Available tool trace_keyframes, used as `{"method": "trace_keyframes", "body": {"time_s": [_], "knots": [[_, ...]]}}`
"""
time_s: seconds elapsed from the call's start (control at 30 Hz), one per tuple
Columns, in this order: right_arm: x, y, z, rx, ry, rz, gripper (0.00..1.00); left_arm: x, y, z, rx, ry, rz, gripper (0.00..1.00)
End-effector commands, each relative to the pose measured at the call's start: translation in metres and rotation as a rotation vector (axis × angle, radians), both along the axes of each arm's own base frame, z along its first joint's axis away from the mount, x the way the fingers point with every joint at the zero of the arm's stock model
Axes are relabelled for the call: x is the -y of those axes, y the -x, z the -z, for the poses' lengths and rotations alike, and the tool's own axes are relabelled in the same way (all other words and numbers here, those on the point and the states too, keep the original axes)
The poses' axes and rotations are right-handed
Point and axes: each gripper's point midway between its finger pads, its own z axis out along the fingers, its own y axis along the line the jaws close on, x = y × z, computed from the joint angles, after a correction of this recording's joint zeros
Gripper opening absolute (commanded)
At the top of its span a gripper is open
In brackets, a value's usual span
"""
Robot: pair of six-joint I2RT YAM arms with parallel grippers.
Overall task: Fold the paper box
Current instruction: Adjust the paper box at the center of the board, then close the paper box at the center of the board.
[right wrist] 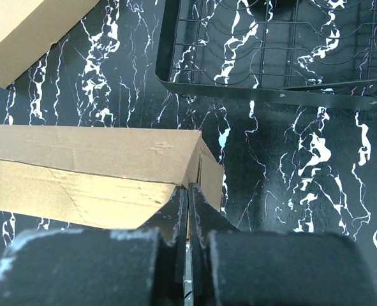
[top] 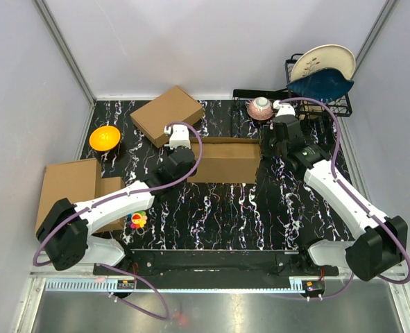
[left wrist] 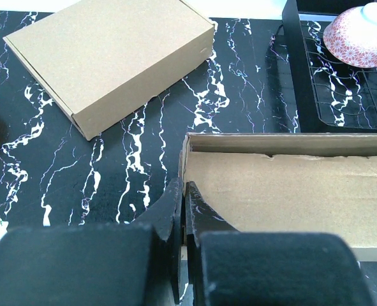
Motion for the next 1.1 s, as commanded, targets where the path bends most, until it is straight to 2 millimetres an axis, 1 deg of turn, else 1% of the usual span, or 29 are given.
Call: {"method": "trace_keyframes", "body": {"time_s": [0.0, 0.1, 0.27, 0.37, 0.4, 0.43, 0.5, 0.53, 0.6, 0.63, 0.7, 0.73, 0.87, 1.07], "knots": [[0.004, 0.015, 0.031, -0.074, 0.025, 0.001, 0.0, -0.02, 0.048, 0.093, -0.311, -0.252, 0.095, 0.01], [0.007, 0.02, 0.04, -0.09, 0.029, 0.009, 0.0, -0.021, 0.049, 0.093, -0.312, -0.249, 0.093, 0.02], [0.009, 0.026, 0.054, -0.117, 0.03, 0.015, 0.0, -0.021, 0.051, 0.089, -0.31, -0.235, 0.096, 0.06], [0.011, 0.029, 0.06, -0.129, 0.033, 0.017, 0.0, -0.02, 0.053, 0.083, -0.304, -0.21, 0.101, 0.11], [0.011, 0.029, 0.058, -0.126, 0.028, 0.019, 0.0, -0.021, 0.054, 0.082, -0.303, -0.203, 0.101, 0.15], [0.01, 0.029, 0.058, -0.126, 0.027, 0.019, 0.0, -0.019, 0.055, 0.076, -0.292, -0.186, 0.109, 0.17], [0.01, 0.029, 0.057, -0.126, 0.026, 0.018, 0.0, -0.02, 0.056, 0.072, -0.282, -0.174, 0.113, 0.22], [0.01, 0.028, 0.055, -0.123, 0.024, 0.02, 0.0, -0.02, 0.057, 0.066, -0.269, -0.161, 0.121, 0.23], [0.009, 0.028, 0.053, -0.121, 0.021, 0.017, 0.0, -0.023, 0.059, 0.062, -0.259, -0.156, 0.12, 0.24], [0.009, 0.028, 0.053, -0.123, 0.022, 0.019, 0.0, -0.023, 0.06, 0.055, -0.243, -0.136, 0.121, 0.25], [0.009, 0.027, 0.052, -0.123, 0.02, 0.02, 0.0, -0.025, 0.062, 0.051, -0.233, -0.124, 0.123, 0.26], [0.008, 0.026, 0.051, -0.123, 0.019, 0.021, 0.0, -0.025, 0.062, 0.045, -0.219, -0.108, 0.127, 0.26], [0.007, 0.026, 0.051, -0.126, 0.012, 0.021, 0.0, -0.025, 0.06, 0.033, -0.177, -0.092, 0.131, 0.26], [0.007, 0.027, 0.05, -0.131, 0.008, 0.026, 0.0, -0.015, 0.057, 0.017, -0.14, -0.037, 0.154, 0.28]]}}
